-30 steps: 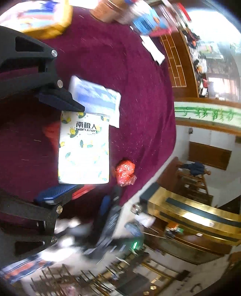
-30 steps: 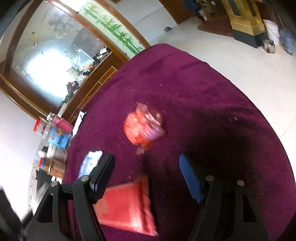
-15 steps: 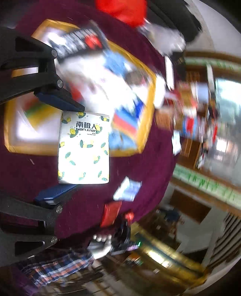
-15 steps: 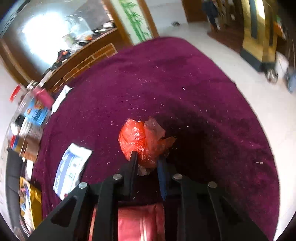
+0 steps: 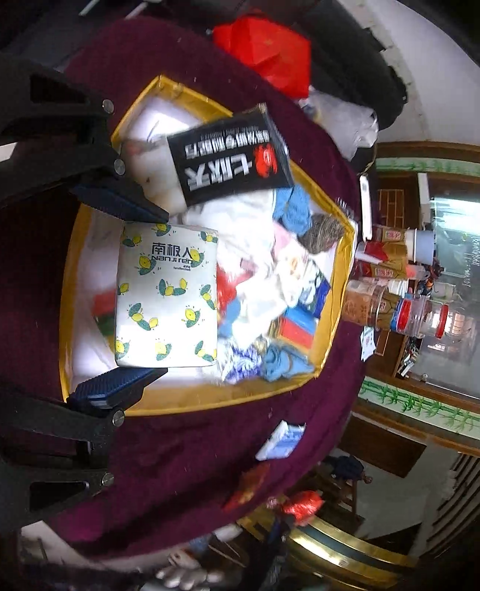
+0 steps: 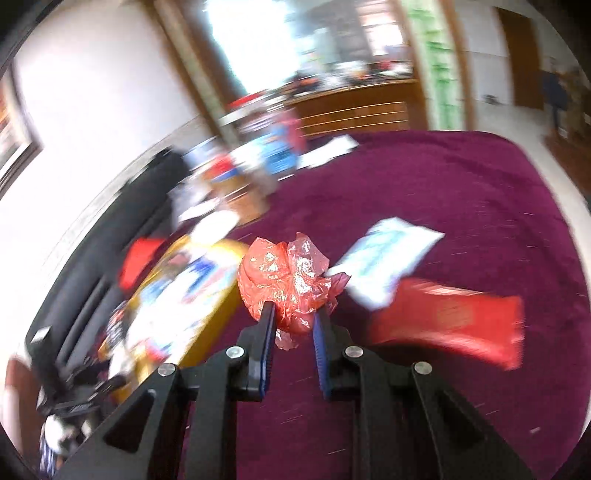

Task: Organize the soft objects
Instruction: 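Carry tissue pack with left tool while right tool grasps red plastic bag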

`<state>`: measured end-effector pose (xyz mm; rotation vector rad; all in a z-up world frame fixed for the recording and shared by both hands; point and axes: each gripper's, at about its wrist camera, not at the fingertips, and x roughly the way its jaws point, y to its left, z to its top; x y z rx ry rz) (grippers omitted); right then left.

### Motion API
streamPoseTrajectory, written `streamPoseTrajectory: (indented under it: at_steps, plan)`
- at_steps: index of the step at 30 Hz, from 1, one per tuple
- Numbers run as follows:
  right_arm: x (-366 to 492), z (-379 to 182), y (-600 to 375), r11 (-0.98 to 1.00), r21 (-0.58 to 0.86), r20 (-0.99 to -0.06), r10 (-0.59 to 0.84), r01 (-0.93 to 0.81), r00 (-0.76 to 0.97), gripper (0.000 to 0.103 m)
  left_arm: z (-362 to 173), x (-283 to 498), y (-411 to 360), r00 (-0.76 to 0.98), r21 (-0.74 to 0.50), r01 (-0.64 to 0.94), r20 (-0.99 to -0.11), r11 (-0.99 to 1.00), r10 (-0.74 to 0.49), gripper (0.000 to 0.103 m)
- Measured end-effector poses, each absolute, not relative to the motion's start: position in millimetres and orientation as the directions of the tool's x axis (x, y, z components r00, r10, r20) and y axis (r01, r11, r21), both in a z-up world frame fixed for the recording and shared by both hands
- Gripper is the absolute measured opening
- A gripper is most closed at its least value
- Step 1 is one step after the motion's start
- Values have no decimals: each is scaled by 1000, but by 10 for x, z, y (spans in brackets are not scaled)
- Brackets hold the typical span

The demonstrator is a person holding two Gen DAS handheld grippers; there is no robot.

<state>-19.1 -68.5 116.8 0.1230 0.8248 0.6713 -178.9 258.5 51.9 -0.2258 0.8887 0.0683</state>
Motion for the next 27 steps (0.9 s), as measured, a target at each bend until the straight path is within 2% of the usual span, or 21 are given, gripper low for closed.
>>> streamPoseTrajectory:
  at_steps: [6, 10, 13, 17, 20, 23, 25, 27]
  plan:
    - [-657, 1046, 245, 672, 347, -670, 666, -654, 328, 19, 377, -1835, 2775, 591, -131, -207, -806, 970, 17, 78]
    - [-849, 890, 677, 633, 330, -708, 657, -700, 261, 19, 385, -1846, 2751, 609, -117, -202, -792, 972, 32, 79]
    - [-979, 770, 914, 622, 303, -739, 632, -722, 234, 19, 441, -1899, 2773, 647, -160, -192, -762, 968, 3, 80]
    - [-1032, 630, 1173, 645, 222, -794, 555, -731, 248, 19, 581, -2021, 2838, 714, -174, -209, -700, 962, 28, 80]
    - [-991, 452, 1377, 691, 135, -853, 446, -710, 272, 19, 734, -2130, 2877, 767, -145, -260, -631, 955, 113, 85]
    - [-957, 395, 1487, 707, 121, -870, 413, -697, 268, 20, 984, -2336, 2862, 839, -118, -327, -493, 938, 231, 102]
    - [-953, 385, 1511, 685, 158, -869, 438, -711, 230, 38, 1147, -2484, 2830, 881, -123, -342, -388, 932, 272, 103]
    - [-1009, 426, 1456, 664, 191, -850, 480, -723, 216, 50, 1250, -2567, 2810, 914, -137, -308, -318, 941, 253, 103]
